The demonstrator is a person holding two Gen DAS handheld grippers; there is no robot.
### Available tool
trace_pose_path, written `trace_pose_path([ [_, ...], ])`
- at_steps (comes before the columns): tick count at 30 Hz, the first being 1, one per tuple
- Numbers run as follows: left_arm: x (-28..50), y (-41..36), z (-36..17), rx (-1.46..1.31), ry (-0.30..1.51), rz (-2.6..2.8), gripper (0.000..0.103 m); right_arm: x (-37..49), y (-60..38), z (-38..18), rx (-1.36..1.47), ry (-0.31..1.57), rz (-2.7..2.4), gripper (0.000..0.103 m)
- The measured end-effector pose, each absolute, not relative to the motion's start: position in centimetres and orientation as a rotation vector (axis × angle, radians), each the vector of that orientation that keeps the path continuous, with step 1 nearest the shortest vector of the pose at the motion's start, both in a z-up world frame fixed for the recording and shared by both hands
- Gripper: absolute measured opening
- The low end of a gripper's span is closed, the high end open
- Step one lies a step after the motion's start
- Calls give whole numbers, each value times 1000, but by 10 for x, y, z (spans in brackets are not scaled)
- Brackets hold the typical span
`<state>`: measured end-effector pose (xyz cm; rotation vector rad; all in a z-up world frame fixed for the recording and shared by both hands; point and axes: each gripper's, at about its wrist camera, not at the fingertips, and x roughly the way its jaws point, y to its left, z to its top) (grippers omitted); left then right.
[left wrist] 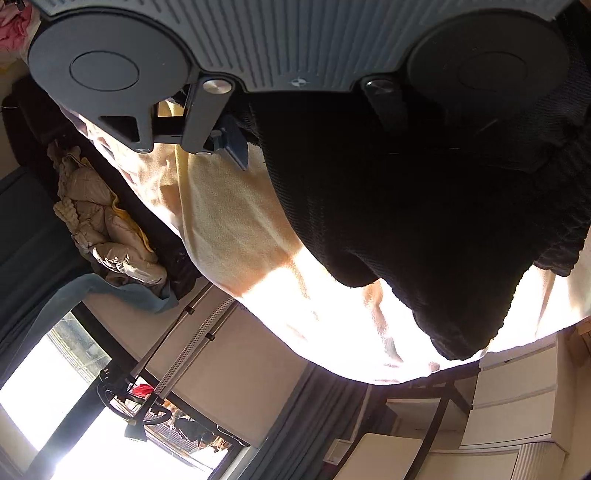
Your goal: Fold clothes
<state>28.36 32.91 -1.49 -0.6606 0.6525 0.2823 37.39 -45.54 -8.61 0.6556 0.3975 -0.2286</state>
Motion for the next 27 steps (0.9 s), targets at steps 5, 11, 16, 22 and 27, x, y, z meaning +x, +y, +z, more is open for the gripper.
trace_pose_path([
  [5,221,317,-2,-740,606,185,87,303,-470,-95,789,416,-223,82],
  [11,153,319,-21,-869,663,193,89,249,-489,-136,979,524,-277,87],
  [16,145,348,-61,-1042,713,231,89,255,-484,-152,986,520,-109,88],
  [22,183,359,-83,-1104,663,297,98,307,-476,-163,949,481,-67,88],
  [27,197,354,-73,-1064,528,383,67,339,-464,-163,875,419,-198,52],
])
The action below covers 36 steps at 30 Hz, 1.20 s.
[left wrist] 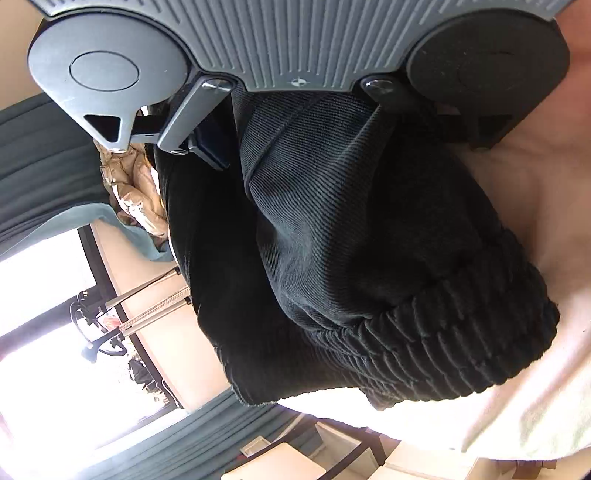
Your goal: Fold clothes
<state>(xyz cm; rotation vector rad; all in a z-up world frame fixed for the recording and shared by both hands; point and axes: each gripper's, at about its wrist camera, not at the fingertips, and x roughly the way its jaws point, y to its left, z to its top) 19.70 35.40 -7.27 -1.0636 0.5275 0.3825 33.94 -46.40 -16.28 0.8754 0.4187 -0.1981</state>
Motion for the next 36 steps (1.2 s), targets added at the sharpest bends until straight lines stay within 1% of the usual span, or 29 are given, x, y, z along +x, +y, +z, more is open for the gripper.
trace_pose_path([
  [1,197,357,-72,-1073,504,385,47,344,-463,-160,849,433,-233,24],
  [2,196,360,-71,-1078,487,379,35,347,-462,-155,823,442,-254,20],
  [4,191,361,-61,-1056,467,369,29,350,-460,-141,786,442,-280,13],
  [5,189,361,-55,-1041,459,365,26,348,-459,-131,781,430,-286,12],
  [8,175,360,-29,-1019,430,317,23,338,-457,-99,757,389,-282,9],
  [11,154,363,-5,-1021,405,288,22,316,-456,-65,740,351,-252,9],
  [14,130,368,10,-1040,390,280,22,284,-460,-44,765,342,-239,9],
  [17,99,380,12,-1080,406,289,22,242,-465,-38,804,339,-240,9],
  [21,61,391,-7,-1031,497,276,23,177,-472,-58,881,405,-265,9],
  [24,43,398,-32,-1001,566,266,27,137,-478,-90,977,520,-320,11],
  [25,38,399,-38,-984,575,266,32,127,-482,-104,1025,564,-338,16],
  [26,35,399,-42,-960,575,269,40,120,-486,-116,1071,600,-348,17],
  [27,32,399,-46,-938,575,272,43,113,-488,-125,1103,605,-353,19],
  [28,27,398,-47,-922,575,277,52,106,-491,-133,1130,601,-359,22],
  [29,22,396,-46,-909,577,287,61,99,-491,-137,1141,591,-361,29],
  [30,18,393,-43,-891,579,295,64,93,-490,-138,1146,579,-362,33],
  [32,6,378,-28,-800,587,308,75,85,-488,-135,1133,582,-365,37],
  [33,-1,370,-18,-739,582,314,77,80,-486,-130,1120,581,-366,38],
  [35,-17,350,3,-612,535,315,84,69,-484,-122,1109,564,-369,40],
  [36,-23,341,12,-561,507,305,86,64,-484,-119,1109,552,-369,42],
])
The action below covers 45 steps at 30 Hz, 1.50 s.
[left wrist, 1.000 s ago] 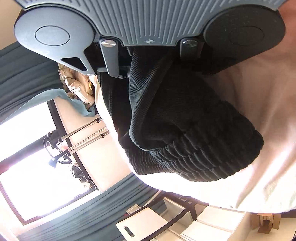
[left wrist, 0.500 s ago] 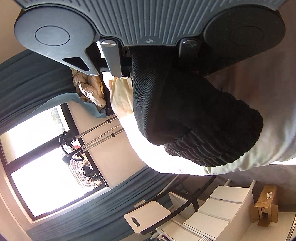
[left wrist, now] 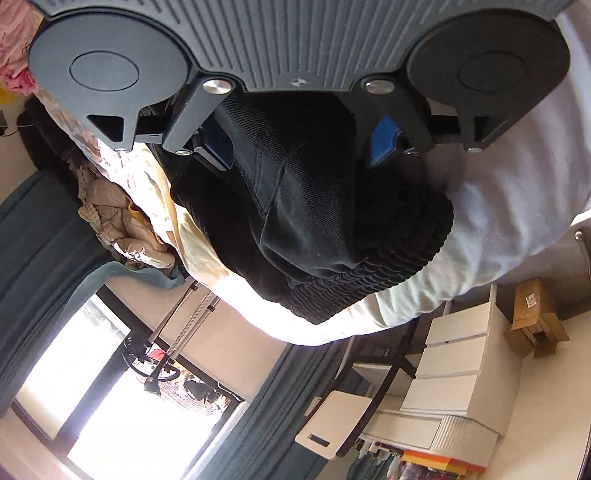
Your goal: Fold clothes
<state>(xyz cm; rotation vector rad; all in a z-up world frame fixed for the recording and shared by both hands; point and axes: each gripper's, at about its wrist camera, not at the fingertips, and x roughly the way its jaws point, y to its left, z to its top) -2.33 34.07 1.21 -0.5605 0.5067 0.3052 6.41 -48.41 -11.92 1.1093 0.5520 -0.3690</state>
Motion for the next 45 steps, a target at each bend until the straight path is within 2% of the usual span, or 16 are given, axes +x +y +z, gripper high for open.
trace_pose_path([
  [3,-40,307,39,-422,416,253,88,46,-480,-115,1116,535,-416,47],
  [7,-37,258,58,-352,387,149,89,32,-481,-117,1169,473,-439,47],
  [11,-21,196,66,-281,372,33,91,40,-485,-127,1204,498,-399,48],
  [15,3,129,53,-212,393,-78,92,52,-484,-148,1278,539,-338,50],
  [20,28,74,23,-176,439,-156,92,71,-482,-156,1302,484,-249,57],
  [27,53,62,-29,-210,535,-137,92,104,-488,-167,1277,442,-171,56],
  [35,63,61,-31,-186,519,-97,92,143,-486,-164,1110,475,-106,57],
  [36,64,60,-32,-183,525,-101,92,144,-487,-163,1108,474,-113,54],
  [39,66,56,-36,-178,543,-112,92,145,-486,-157,1104,455,-134,31],
  [40,66,55,-36,-176,546,-116,92,143,-485,-152,1095,432,-131,30],
  [43,65,54,-36,-176,543,-125,92,143,-480,-140,1085,388,-102,32],
  [44,65,54,-36,-176,542,-125,92,144,-479,-141,1083,389,-98,35],
  [45,65,54,-37,-177,542,-126,92,145,-480,-142,1082,393,-98,43],
])
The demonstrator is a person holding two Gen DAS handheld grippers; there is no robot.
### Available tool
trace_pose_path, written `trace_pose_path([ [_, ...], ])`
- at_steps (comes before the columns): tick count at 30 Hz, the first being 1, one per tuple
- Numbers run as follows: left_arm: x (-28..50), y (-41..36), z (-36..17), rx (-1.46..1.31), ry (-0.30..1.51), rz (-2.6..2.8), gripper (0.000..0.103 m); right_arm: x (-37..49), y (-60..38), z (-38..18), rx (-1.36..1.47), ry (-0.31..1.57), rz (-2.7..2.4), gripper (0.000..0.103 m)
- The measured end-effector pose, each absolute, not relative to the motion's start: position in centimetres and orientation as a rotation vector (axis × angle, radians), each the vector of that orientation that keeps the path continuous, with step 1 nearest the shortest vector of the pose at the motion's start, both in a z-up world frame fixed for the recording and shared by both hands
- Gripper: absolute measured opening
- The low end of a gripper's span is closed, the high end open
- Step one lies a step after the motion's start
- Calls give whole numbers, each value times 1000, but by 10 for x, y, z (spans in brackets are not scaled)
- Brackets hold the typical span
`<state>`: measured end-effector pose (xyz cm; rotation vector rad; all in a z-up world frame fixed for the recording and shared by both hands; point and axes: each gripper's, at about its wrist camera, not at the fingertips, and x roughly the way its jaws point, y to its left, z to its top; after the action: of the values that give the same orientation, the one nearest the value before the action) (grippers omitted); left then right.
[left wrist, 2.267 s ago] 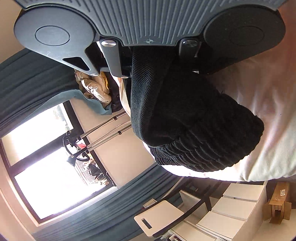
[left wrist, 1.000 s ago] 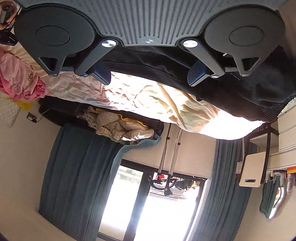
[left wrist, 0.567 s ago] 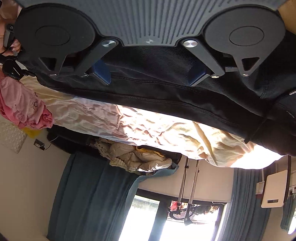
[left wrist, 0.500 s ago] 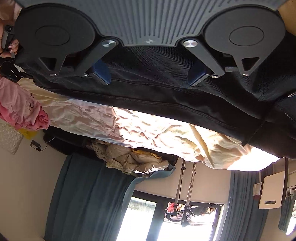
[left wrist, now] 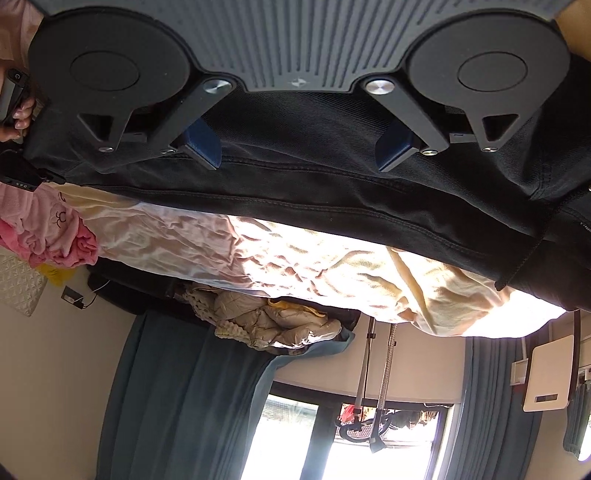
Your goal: Fold clothes
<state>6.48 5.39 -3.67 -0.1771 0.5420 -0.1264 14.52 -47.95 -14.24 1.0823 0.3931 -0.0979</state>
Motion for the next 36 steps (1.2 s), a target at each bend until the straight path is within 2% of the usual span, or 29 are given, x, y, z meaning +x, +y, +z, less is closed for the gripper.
trace_pose_path([
  [1,65,54,-37,-178,542,-125,92,146,-480,-144,1082,397,-98,46],
  [4,65,55,-37,-178,546,-116,92,143,-487,-170,1182,423,-113,46],
  [5,65,56,-37,-179,547,-112,92,141,-490,-179,1225,425,-117,43],
  [6,65,56,-37,-180,547,-107,92,139,-492,-185,1253,421,-121,35],
  [9,65,57,-37,-178,552,-90,92,140,-492,-181,1261,415,-115,35],
  [13,67,57,-39,-182,559,-71,92,140,-489,-172,1264,403,-108,20],
  [16,67,58,-39,-183,560,-59,92,141,-486,-160,1232,392,-118,16],
  [24,84,63,-33,-92,532,49,92,137,-473,-118,1104,306,-113,14],
  [29,100,89,-28,-121,551,153,92,129,-477,-127,1178,288,-123,14],
  [36,112,101,-8,25,490,118,92,124,-481,-130,1248,240,-106,14],
])
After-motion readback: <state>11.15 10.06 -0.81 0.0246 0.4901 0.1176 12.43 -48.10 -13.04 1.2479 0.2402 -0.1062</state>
